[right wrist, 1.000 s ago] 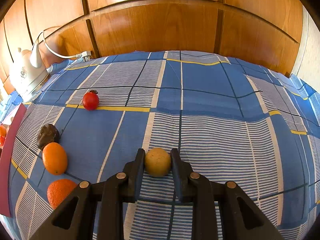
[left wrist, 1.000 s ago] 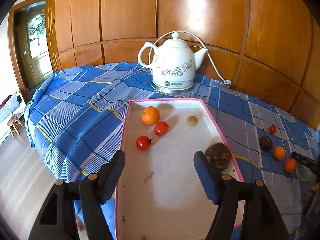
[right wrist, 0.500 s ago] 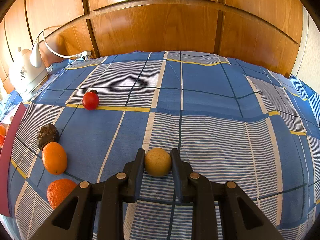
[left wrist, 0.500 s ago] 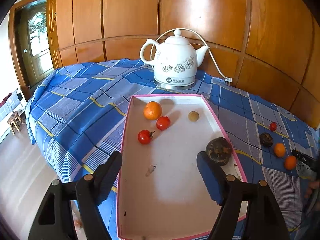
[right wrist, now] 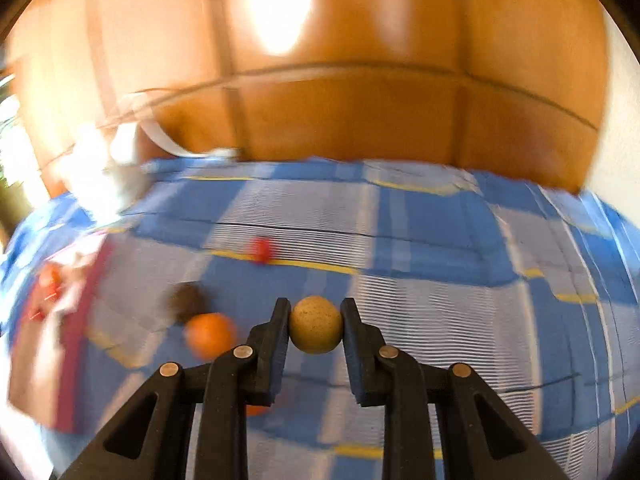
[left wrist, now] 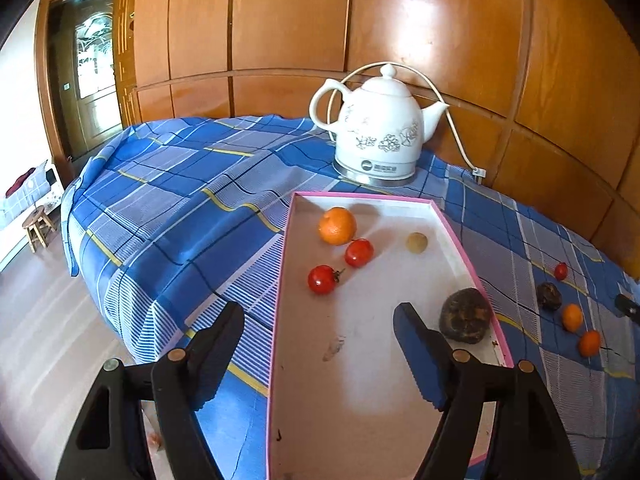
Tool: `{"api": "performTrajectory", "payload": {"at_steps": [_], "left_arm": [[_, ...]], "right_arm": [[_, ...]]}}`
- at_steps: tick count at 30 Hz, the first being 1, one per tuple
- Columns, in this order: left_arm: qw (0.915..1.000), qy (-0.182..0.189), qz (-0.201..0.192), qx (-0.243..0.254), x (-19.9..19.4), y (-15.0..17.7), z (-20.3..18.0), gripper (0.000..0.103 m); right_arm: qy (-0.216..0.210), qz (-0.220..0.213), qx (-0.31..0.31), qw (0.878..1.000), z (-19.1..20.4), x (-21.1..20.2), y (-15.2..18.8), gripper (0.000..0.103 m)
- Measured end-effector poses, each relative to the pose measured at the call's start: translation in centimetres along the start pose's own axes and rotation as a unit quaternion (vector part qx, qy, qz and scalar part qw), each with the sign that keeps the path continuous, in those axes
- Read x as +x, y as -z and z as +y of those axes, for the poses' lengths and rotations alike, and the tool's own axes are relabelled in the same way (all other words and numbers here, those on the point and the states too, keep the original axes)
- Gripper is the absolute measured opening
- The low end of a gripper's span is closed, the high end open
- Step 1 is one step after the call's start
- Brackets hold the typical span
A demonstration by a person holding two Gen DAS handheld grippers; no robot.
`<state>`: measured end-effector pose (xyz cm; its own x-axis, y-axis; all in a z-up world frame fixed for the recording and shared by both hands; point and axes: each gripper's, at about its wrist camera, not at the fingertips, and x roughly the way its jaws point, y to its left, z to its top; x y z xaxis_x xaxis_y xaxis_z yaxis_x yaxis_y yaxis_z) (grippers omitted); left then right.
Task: Organize fruits
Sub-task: 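Carry the small yellow fruit into the tray and open the right gripper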
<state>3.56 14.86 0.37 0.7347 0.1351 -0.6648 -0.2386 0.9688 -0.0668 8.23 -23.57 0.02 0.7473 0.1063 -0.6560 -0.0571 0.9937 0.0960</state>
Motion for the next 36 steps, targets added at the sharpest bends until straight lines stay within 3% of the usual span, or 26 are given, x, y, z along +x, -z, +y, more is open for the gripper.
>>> {"api": "performTrajectory", "payload": {"at_steps": [5, 10, 14, 20, 29, 36], "left_arm": [[1.0000, 0.001, -0.001, -0.002, -0.1, 0.0, 0.3, 0.077], [1.0000, 0.001, -0.006, -0.005, -0.1, -0.2, 0.7, 0.077], [1.0000, 0.001, 0.000, -0.008, 0.2, -0.2, 1.0, 0.077], [1.0000, 0.002, 0.006, -0.006, 0.6, -0.1, 0.9, 0.077], [0.9999, 0.005, 0.007, 0.005, 0.5, 0.1, 0.3, 0.077], [0.9999, 0.010, 0.002, 0.009, 0.1, 0.0, 0.0, 0.077]], "right_arm": [[-0.125, 0.012, -0.087, 0.988, 9.2, -0.6, 1.2, 0.025], [-0.199, 0.039, -0.162, 0.966, 17.4, 0.4, 2.6, 0.025], [-0.199, 0.065, -0.194, 0.958, 20.3, 2.2, 3.9, 0.025], [-0.188, 0.090, -0.208, 0.956, 21.5, 4.0, 4.7, 0.026], [-0.176, 0.105, -0.203, 0.957, 21.5, 5.1, 5.2, 0.028], [-0.182, 0.087, -0.184, 0.962, 20.7, 3.6, 4.7, 0.028]]}}
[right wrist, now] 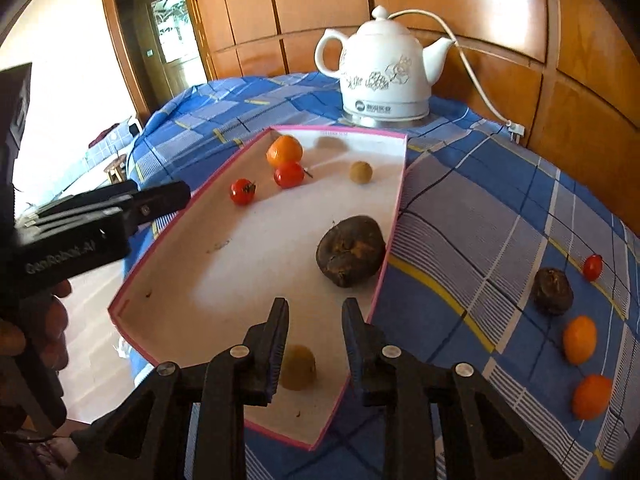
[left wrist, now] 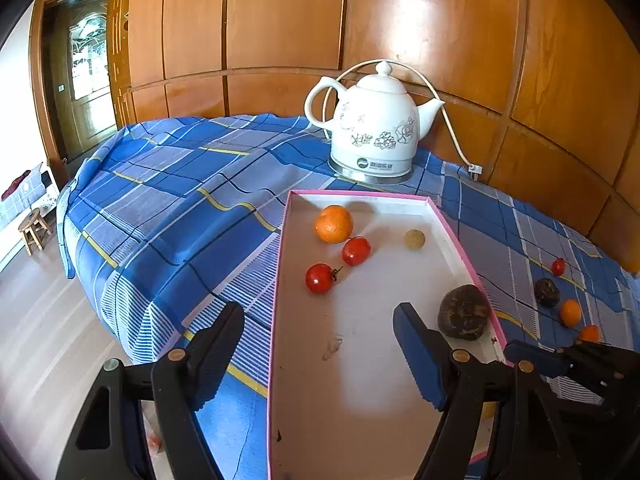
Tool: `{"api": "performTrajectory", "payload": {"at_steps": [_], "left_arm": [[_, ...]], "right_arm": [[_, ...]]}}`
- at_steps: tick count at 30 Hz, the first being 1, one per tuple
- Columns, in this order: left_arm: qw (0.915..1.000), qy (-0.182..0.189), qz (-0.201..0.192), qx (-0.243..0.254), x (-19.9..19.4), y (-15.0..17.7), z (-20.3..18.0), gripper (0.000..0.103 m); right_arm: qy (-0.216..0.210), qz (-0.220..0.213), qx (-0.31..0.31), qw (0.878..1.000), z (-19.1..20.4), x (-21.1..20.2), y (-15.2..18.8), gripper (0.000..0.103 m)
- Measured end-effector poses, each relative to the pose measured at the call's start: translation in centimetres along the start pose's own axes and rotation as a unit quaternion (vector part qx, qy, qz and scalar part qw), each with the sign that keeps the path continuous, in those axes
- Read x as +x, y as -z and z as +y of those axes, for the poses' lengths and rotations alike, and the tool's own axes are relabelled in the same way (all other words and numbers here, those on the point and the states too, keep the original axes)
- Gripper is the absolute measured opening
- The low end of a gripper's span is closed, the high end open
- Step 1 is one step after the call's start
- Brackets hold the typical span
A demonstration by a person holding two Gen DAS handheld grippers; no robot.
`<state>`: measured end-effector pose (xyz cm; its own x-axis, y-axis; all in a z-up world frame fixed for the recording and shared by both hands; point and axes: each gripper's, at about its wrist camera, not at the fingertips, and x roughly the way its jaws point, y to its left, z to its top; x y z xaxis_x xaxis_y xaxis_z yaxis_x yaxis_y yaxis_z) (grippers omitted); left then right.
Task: Organize fruits
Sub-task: 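Carry the small yellow fruit into the tray and open the right gripper, then reach the left gripper to an orange on the cloth and grasp it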
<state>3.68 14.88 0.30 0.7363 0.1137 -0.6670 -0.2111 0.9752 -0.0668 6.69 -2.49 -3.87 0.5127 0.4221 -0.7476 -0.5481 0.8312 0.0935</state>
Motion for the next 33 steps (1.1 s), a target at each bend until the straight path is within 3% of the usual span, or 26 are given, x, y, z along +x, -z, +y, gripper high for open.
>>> {"api": "performTrajectory", "payload": {"at_steps": [10, 19, 25, 33], "left_arm": [[0.9998, 0.012, -0.005, 0.014, -0.5, 0.1, -1.0, 0.077], [0.9990, 0.024, -0.007, 0.036, -0.7, 0.4, -2.1, 0.077], [0.9977, 0.039, -0.012, 0.055, -1.1, 0.4, -2.9, 0.075], [0.9906, 0.094, -0.014, 0.098, -2.2, 0.2, -6.1, 0.073]], "right_arm": [[0.025, -0.029, 0.040, 0.998, -2.5, -2.8, 0.4, 0.028], [0.072, -0.046, 0.101, 0.991, -7.3, -6.1, 1.6, 0.028], [0.129, -0.046, 0.120, 0.983, -11.9, -9.2, 1.7, 0.028], [0.210, -0.034, 0.154, 0.965, -19.8, -14.4, 1.8, 0.028]]}}
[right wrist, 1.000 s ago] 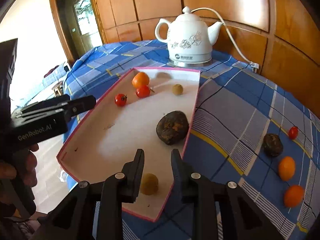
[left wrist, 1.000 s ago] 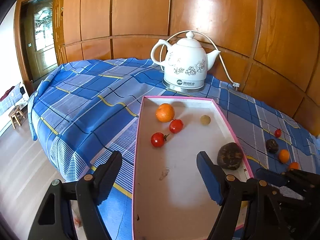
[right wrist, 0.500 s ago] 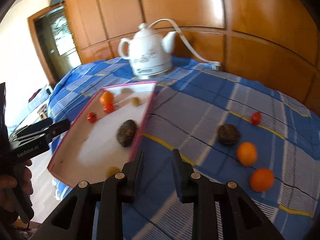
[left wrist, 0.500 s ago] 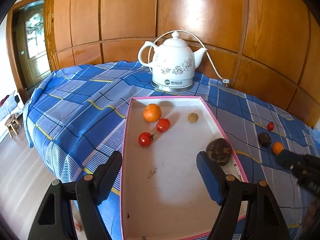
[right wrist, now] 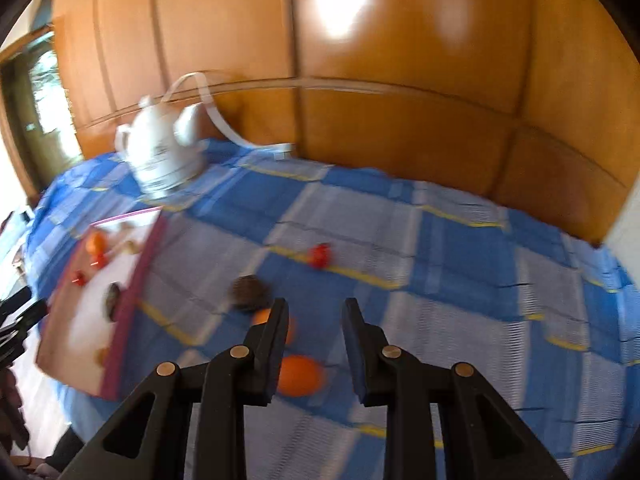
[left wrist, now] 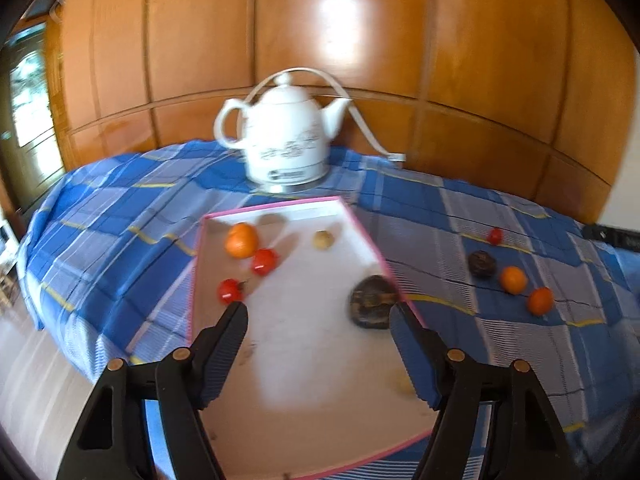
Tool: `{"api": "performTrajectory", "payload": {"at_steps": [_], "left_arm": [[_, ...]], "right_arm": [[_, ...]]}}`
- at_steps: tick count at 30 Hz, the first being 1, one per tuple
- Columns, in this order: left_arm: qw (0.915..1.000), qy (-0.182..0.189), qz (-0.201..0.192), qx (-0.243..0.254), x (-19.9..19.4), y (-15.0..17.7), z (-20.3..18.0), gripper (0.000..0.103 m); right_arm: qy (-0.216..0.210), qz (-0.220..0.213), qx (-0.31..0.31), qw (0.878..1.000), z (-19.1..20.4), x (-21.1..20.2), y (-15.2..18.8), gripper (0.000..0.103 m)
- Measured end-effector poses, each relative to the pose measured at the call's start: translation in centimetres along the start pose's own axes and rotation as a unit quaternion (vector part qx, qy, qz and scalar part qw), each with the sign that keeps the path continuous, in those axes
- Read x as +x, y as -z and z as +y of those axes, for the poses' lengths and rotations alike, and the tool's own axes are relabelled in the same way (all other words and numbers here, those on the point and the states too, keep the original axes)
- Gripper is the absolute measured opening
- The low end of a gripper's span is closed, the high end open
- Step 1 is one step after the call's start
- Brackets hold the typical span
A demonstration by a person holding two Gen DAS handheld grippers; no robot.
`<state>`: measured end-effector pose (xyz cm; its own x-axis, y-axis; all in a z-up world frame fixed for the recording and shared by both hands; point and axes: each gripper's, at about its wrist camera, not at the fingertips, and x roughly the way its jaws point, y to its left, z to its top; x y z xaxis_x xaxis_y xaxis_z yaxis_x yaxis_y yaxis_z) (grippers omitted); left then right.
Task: Organize fruits
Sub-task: 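Reach the left gripper to an orange on the cloth and grasp it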
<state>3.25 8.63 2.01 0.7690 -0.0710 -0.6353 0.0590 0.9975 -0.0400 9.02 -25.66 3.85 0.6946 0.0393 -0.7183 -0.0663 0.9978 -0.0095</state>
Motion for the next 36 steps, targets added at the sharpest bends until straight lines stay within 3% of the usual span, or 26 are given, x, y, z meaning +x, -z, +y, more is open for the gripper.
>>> {"api": "performTrajectory", "payload": {"at_steps": [3, 8, 11, 17, 21, 29, 36], "left_arm": [[0.9994, 0.028, 0.005, 0.021, 0.1, -0.4, -1.9, 0.070], [0.9918, 0.113, 0.041, 0.044, 1.2, -1.4, -5.9, 0.053], [0.9820, 0.166, 0.083, 0.037, 2.8, -2.1, -8.7, 0.050], [0.9669, 0.209, 0.146, 0.015, 6.7, -3.2, -14.5, 0.050], [0.9611, 0.212, 0.177, -0.008, 9.8, -3.7, -17.7, 0.049], [0.9549, 0.186, 0.222, -0.065, 14.6, -3.8, -19.9, 0.049], [0.9537, 0.166, 0.242, -0.066, 17.2, -3.6, -21.4, 0.045]], "right_arm": [[0.031, 0.004, 0.009, 0.999, -3.2, -0.1, -0.2, 0.028], [0.056, 0.020, 0.051, 0.997, -8.3, 1.3, 1.5, 0.028], [0.053, 0.034, 0.094, 0.994, -10.3, 2.1, 2.5, 0.028], [0.032, 0.020, 0.111, 0.993, -10.6, 1.5, 2.1, 0.028], [0.021, 0.026, 0.098, 0.995, -9.6, 1.6, 1.9, 0.028], [-0.015, 0.024, 0.100, 0.995, -9.0, 1.4, 1.7, 0.028], [-0.030, 0.020, 0.097, 0.995, -8.6, 1.2, 1.5, 0.028]]}}
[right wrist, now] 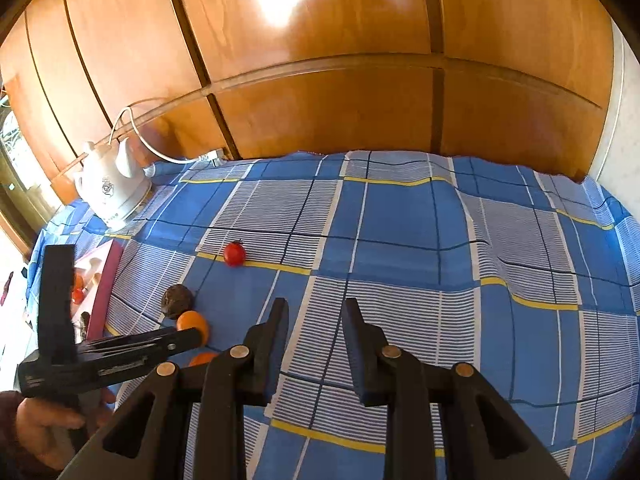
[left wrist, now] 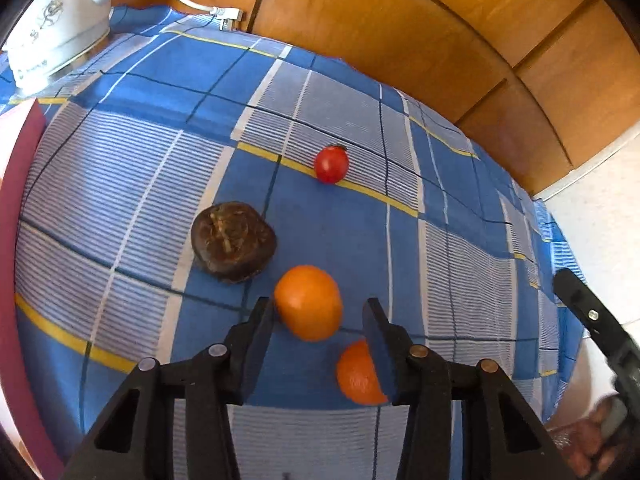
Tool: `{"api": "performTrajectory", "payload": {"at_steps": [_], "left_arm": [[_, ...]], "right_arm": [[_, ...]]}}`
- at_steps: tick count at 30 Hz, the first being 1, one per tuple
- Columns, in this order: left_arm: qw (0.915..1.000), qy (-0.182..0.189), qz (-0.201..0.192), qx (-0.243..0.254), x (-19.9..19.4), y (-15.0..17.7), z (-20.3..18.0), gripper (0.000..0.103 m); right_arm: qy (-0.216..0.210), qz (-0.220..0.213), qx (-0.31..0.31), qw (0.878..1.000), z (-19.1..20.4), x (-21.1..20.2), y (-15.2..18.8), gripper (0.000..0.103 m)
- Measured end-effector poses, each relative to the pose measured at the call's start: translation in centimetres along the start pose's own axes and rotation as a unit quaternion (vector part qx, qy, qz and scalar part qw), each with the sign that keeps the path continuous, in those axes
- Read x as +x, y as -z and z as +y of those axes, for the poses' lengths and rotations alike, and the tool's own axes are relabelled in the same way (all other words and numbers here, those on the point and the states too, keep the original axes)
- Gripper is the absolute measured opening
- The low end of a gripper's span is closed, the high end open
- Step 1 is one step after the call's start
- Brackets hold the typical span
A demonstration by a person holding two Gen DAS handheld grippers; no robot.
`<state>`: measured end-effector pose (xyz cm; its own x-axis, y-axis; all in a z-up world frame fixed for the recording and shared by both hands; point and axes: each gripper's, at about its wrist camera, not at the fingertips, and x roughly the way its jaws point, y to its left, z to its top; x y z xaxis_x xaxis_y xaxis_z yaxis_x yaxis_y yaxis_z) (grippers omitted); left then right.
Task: Organize fruits
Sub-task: 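Reach the left gripper to an orange on the cloth and grasp it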
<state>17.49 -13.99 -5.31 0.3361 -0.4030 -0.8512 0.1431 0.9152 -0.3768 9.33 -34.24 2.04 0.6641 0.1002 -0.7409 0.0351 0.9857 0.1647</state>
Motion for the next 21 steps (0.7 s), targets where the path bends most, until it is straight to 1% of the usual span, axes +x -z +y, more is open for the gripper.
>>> {"api": "performTrajectory", "payload": {"at_steps": [2, 6, 10, 12, 14, 18, 21], "left_arm": [[1.0000, -0.004, 0.002, -0.001, 0.6, -0.1, 0.1, 0.036], [0.9999, 0.003, -0.011, 0.011, 0.5, 0.0, 0.3, 0.034], [0.9992, 0.009, -0.024, 0.029, -1.3, 1.1, 1.2, 0.034], [0.9974, 0.005, -0.037, 0.061, -2.6, 2.4, 1.2, 0.034], [0.9942, -0.008, -0.046, 0.097, -3.8, 4.3, 1.3, 0.034], [0.9871, -0.032, -0.067, 0.142, -5.4, 7.4, 1.8, 0.034], [0.9826, -0.045, -0.077, 0.163, -5.5, 9.0, 2.3, 0.034]], "right_arm": [[-0.002, -0.002, -0.001, 1.000, 0.1, -0.1, 0.0, 0.028], [0.000, -0.003, -0.005, 1.000, 0.0, -0.1, -0.1, 0.028], [0.006, -0.001, -0.008, 1.000, 0.0, 0.0, 0.0, 0.028], [0.009, 0.000, -0.009, 1.000, 0.0, 0.0, 0.0, 0.028], [0.014, 0.003, -0.009, 1.000, -0.1, 0.1, 0.1, 0.028], [0.021, 0.005, -0.004, 1.000, -0.5, 0.2, 0.2, 0.028], [0.028, 0.010, 0.001, 1.000, -0.7, 0.4, 0.4, 0.028]]}}
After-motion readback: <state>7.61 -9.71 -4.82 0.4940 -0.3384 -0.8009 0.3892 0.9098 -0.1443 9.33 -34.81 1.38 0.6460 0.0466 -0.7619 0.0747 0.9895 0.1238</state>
